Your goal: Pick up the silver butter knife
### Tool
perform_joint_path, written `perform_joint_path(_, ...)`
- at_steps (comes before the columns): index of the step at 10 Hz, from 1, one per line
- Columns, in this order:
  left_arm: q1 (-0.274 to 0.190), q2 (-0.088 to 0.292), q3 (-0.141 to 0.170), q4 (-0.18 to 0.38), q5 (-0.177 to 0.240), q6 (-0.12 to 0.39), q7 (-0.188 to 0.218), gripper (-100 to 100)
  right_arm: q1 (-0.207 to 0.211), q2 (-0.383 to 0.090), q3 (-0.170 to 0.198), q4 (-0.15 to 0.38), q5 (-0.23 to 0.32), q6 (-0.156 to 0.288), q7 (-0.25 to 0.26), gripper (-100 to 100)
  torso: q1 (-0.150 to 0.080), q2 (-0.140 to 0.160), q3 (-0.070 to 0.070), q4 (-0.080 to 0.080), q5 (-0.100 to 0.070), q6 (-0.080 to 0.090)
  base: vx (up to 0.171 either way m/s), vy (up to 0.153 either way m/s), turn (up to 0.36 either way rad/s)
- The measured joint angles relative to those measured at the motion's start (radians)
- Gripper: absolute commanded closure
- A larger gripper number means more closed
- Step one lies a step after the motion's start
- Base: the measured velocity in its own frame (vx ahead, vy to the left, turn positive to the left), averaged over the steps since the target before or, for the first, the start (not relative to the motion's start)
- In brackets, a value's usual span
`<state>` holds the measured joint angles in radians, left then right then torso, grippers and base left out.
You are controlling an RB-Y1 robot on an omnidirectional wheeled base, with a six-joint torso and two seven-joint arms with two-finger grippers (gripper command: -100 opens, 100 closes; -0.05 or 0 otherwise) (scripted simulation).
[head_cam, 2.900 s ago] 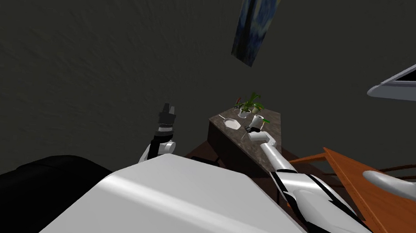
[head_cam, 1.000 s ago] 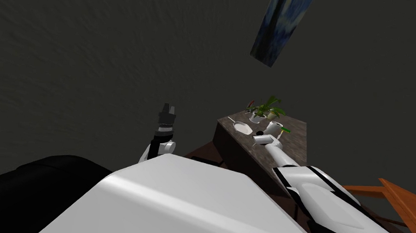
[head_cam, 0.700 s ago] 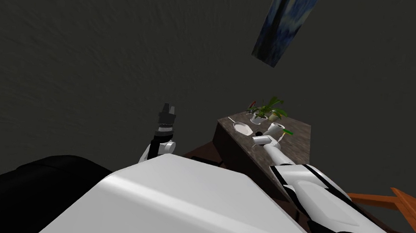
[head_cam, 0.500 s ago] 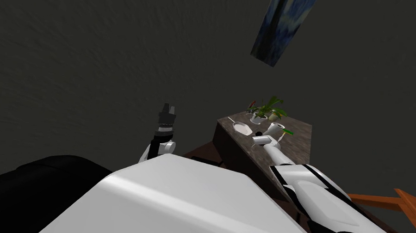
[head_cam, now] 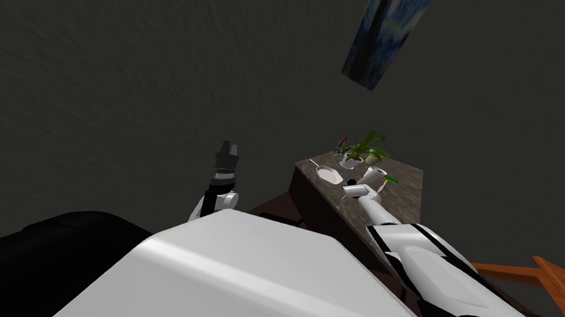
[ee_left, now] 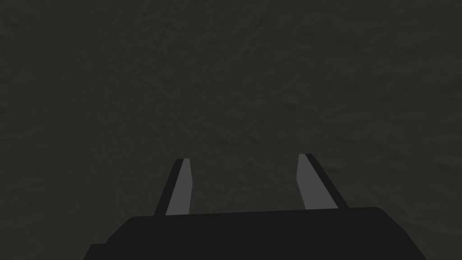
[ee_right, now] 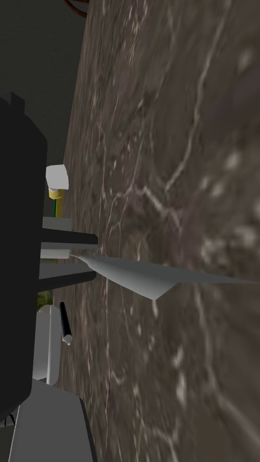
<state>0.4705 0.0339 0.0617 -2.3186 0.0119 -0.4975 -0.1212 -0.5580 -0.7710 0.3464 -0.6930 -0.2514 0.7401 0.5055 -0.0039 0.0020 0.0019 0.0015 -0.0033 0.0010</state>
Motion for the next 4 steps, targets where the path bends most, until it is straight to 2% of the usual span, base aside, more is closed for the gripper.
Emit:
perform_joint_path(2, 0.0, 0.0, 0.0, 0.0, 0.0, 0.0, 0.0, 0, 0.008, -0.019, 0.003, -0.042, -0.029, 0.009, 0.017, 100, 0.007, 0.0, 0.0, 0.0, 0.002, 0.001, 0.014, 0.122, -0.14)
perform_joint_path(3, 0.0, 0.0, 0.0, 0.0, 0.0, 0.0, 0.0, 0, 0.006, -0.028, 0.006, -0.05, -0.048, 0.009, 0.034, 100, 0.009, 0.0, 0.0, 0.0, 0.002, 0.0, 0.006, 0.058, -0.024)
perform_joint_path(4, 0.0, 0.0, 0.0, 0.0, 0.0, 0.0, 0.0, 0, 0.006, -0.029, 0.006, -0.05, -0.05, 0.009, 0.039, 0, 0.006, -0.001, 0.0, 0.0, 0.002, 0.0, 0.0, 0.011, 0.005)
